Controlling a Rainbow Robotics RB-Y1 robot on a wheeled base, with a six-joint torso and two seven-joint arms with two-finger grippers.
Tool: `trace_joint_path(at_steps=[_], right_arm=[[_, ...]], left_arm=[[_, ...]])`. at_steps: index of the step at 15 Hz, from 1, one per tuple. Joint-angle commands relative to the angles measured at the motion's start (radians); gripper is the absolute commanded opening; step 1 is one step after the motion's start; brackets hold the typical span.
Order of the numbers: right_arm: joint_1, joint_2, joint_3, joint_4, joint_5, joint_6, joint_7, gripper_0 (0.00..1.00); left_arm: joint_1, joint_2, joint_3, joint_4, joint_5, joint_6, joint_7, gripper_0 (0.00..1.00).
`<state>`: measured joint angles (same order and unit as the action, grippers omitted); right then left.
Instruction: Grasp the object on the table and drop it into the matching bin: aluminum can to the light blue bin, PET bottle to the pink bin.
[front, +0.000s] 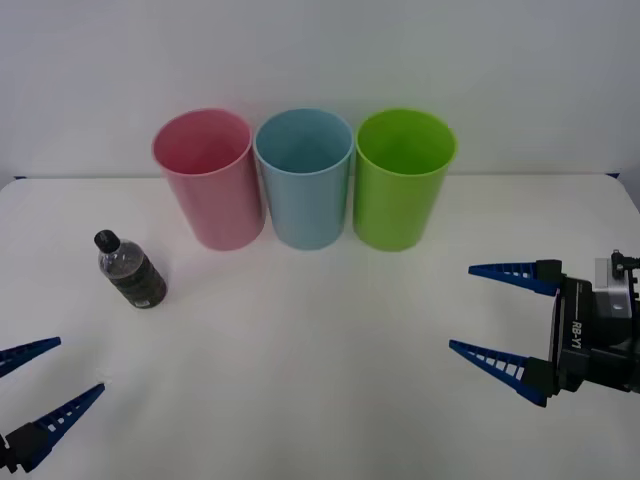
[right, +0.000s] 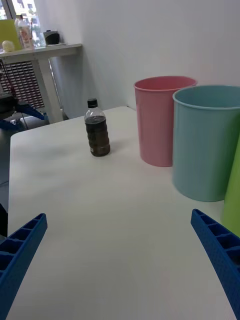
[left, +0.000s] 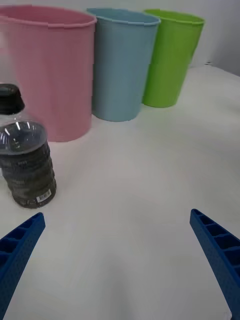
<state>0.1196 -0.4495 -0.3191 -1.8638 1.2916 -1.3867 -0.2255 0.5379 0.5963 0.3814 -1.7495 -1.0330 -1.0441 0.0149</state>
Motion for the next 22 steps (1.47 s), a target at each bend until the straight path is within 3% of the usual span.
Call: trace_joint_path(at_steps=[1, 5, 9, 13, 17, 22], right_arm=[[0.0, 0.0, 0.0, 0.0, 0.0, 0.0, 0.0, 1.0], [0.0, 0.0, 0.0, 0.0, 0.0, 0.0, 0.0, 1.0], [0.0, 0.0, 0.0, 0.0, 0.0, 0.0, 0.0, 1.0], [0.0, 0.0, 0.0, 0.0, 0.0, 0.0, 0.0, 1.0], [0.0, 0.0, 0.0, 0.0, 0.0, 0.0, 0.0, 1.0], [0.0, 0.0, 0.0, 0.0, 0.0, 0.0, 0.0, 1.0]], left_arm=[[-0.07, -0.03, -0.001, 0.127, 0.047, 0.016, -0.085, 1.0], [-0.2, -0.062, -0.001, 0.283, 0.063, 0.055, -0.197, 1.0], [-0.246, -0.079, -0.064, 0.297, 0.09, 0.217, -0.22, 1.0], [-0.306, -0.142, -0.068, 0.312, 0.063, 0.319, -0.224, 1.0], [-0.397, -0.167, -0.07, 0.397, 0.013, 0.335, -0.219, 1.0], [-0.437, -0.171, -0.125, 0.398, 0.008, 0.383, -0.217, 1.0]])
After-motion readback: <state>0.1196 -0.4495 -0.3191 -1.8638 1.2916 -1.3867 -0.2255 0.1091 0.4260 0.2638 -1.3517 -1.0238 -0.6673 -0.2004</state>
